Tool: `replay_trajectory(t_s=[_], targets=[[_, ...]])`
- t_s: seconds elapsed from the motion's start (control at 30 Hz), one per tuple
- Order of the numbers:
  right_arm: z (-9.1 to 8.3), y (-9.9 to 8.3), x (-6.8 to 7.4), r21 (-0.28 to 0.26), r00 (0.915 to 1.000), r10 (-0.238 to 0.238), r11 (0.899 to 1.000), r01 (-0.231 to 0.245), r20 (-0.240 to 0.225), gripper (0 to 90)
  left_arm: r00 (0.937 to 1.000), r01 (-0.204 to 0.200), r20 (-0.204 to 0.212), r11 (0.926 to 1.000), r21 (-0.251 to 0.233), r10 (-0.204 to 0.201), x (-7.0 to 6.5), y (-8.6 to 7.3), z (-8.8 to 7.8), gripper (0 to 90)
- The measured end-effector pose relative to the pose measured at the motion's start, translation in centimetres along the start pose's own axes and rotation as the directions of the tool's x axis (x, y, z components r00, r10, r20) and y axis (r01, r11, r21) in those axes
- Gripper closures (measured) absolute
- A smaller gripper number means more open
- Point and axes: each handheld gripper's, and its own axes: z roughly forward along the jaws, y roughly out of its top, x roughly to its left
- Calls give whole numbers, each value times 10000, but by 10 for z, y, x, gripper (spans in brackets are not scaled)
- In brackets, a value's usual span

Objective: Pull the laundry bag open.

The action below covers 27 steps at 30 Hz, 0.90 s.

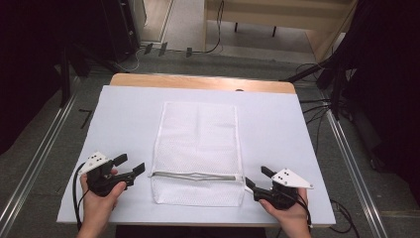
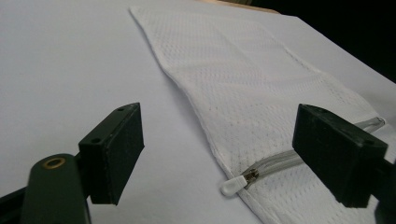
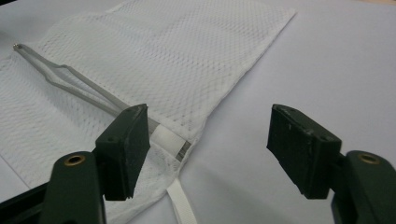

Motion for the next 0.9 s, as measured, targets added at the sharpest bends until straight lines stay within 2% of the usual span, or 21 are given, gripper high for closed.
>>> replay_trajectory(t_s=[0.1,0.13,0.23,0.33,0.53,0.67,0.77,0.9], targets=[[-3,0,-5,-44,9999,149,9999,-149,-28,279,10000,-85,45,9999,61,84,2,1,-3,146],[-4,0,-8,-68,9997,232,9997,-232,-21,276,9999,-22,123,10000,76,21,3,1,-4,146],[-7,0,-15,-140,9990,452,9989,-451,48,250,9990,-207,404,9998,62,204,7,1,-9,134],[-13,1,-24,-264,9979,624,9977,-619,194,232,9991,-160,399,9999,-31,161,12,1,-14,135],[-23,1,-42,-352,9965,788,9964,-778,282,195,9995,-317,-66,9995,19,317,24,-3,-23,135],[-29,0,-53,-469,9939,990,9942,-967,482,187,9960,-724,-519,9974,63,727,28,-7,-29,135],[-31,-2,-61,-475,9919,1103,9931,-1074,629,181,9957,-708,-608,9974,-166,697,30,-6,-34,135],[-33,-6,-72,-457,9877,1267,9914,-1229,919,181,9920,-865,-943,9960,-212,842,35,-7,-37,135]])
